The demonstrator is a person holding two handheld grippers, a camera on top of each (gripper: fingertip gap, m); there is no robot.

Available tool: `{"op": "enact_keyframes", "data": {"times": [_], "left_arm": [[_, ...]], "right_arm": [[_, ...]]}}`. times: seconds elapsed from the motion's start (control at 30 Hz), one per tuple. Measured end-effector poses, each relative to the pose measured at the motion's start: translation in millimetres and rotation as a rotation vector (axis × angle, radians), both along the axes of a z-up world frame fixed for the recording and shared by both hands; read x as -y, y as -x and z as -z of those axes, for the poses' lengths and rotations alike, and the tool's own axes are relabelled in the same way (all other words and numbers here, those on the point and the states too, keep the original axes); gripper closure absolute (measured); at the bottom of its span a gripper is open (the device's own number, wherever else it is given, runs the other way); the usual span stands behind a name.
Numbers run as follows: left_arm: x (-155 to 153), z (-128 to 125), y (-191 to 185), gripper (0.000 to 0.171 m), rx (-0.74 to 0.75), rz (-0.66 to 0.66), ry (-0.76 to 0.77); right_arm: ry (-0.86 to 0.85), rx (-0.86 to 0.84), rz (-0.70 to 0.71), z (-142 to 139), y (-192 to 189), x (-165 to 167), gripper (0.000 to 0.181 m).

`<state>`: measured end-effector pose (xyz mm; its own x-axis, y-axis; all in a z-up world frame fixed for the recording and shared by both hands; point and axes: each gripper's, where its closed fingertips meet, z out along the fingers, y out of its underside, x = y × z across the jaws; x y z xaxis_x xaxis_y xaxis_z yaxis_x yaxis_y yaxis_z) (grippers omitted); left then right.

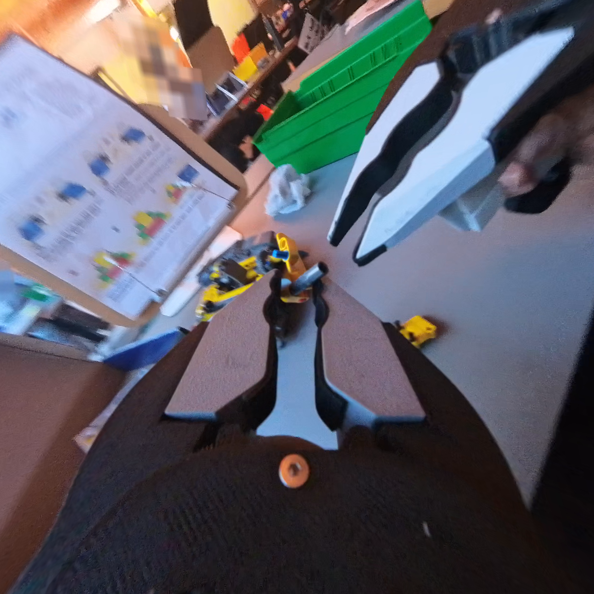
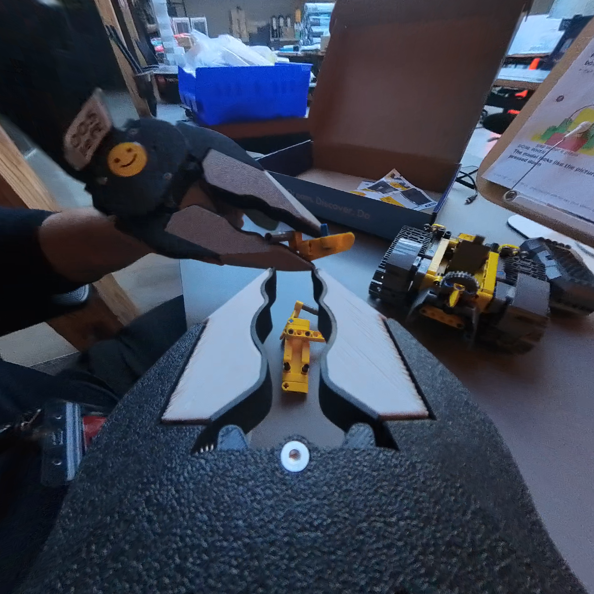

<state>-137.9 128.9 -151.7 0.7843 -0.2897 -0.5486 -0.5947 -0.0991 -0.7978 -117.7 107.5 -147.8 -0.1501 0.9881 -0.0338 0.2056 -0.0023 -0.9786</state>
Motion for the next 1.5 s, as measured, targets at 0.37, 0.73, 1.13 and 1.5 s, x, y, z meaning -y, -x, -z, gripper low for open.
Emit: {"op": "enact_keyframes", "data": {"times": [0.37,0.73,1.13,1.5], "left_arm": [[0,-1,-11,0.155,-0.531,-0.058,-0.241],[28,7,-51,0.155,0.105,0.357,0.081],[45,2,-63,0.155,0.542,0.527,0.317],[46,3,-63,0.158,0.601,0.546,0.349]], "right_arm": [[0.201,-0.026,-0.026,-13,-5,-3,0.153],[0.216,-0.027,-0.206,-18,-24,-1,0.162],[0.076,0.018,-0.331,-10,-35,19,0.164],[0.031,0.07,-0.315,8,-28,20,0.165]]}}
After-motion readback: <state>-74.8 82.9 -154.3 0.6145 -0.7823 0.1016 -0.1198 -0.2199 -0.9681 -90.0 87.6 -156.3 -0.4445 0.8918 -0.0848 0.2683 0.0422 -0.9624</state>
